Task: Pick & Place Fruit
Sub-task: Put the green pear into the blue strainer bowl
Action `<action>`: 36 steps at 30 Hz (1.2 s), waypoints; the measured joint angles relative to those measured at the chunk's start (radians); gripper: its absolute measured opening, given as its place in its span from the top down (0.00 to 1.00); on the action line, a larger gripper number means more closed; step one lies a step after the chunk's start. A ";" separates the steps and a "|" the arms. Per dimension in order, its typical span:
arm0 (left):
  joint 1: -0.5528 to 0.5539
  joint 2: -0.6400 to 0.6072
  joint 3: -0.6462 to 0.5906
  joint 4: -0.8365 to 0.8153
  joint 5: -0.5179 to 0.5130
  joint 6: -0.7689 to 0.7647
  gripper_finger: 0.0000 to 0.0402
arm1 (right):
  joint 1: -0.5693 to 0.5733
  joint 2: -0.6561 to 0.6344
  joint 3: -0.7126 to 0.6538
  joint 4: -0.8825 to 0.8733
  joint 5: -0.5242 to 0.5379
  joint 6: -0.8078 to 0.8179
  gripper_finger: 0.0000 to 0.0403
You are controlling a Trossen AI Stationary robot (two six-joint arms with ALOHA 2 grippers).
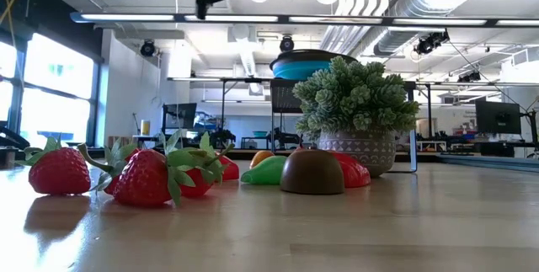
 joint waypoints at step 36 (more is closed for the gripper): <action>0.209 0.557 0.431 -0.025 0.130 0.212 0.50 | 0.000 0.000 0.000 0.032 0.236 -0.109 0.99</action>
